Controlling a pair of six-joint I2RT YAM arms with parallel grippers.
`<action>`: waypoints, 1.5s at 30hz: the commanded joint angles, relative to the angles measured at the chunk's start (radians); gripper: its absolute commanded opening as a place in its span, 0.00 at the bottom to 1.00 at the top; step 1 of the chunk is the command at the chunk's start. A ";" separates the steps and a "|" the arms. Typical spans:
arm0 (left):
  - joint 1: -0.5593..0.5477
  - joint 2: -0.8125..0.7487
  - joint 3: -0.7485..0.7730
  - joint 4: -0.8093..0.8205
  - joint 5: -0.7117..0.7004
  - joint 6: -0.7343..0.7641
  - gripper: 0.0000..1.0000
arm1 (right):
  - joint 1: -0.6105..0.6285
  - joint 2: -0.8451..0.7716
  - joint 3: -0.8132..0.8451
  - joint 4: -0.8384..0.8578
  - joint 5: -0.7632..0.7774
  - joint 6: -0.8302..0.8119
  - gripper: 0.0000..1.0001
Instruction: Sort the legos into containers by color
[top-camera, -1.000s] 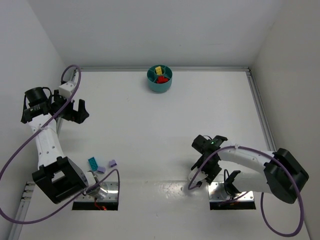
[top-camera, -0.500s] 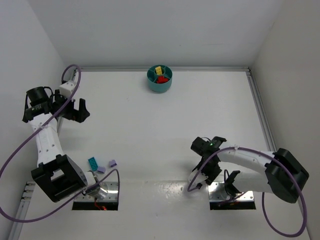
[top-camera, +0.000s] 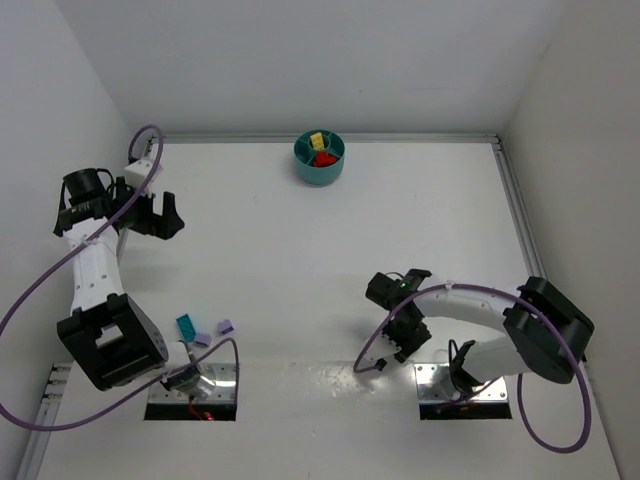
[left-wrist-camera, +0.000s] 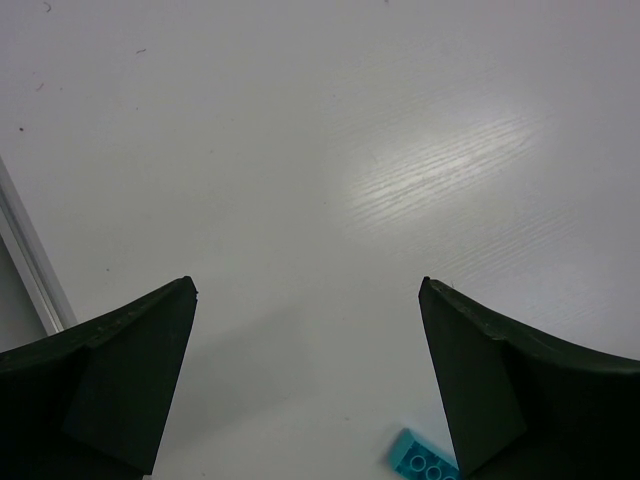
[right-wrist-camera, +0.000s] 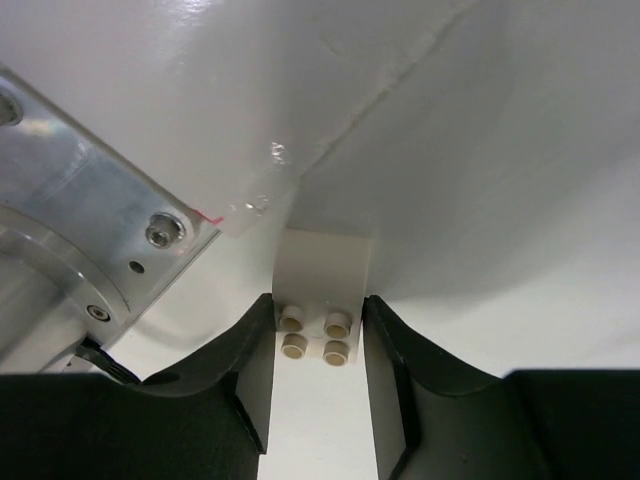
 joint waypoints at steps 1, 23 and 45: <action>-0.021 0.011 0.018 0.060 0.007 -0.029 1.00 | 0.019 0.023 0.029 0.051 0.034 0.059 0.29; -0.361 0.106 0.086 0.329 -0.120 -0.414 1.00 | -0.246 0.391 0.914 0.135 0.111 0.704 0.00; -0.778 0.762 0.764 0.412 -0.666 -0.709 1.00 | -0.499 0.706 1.578 0.148 -0.030 1.221 0.00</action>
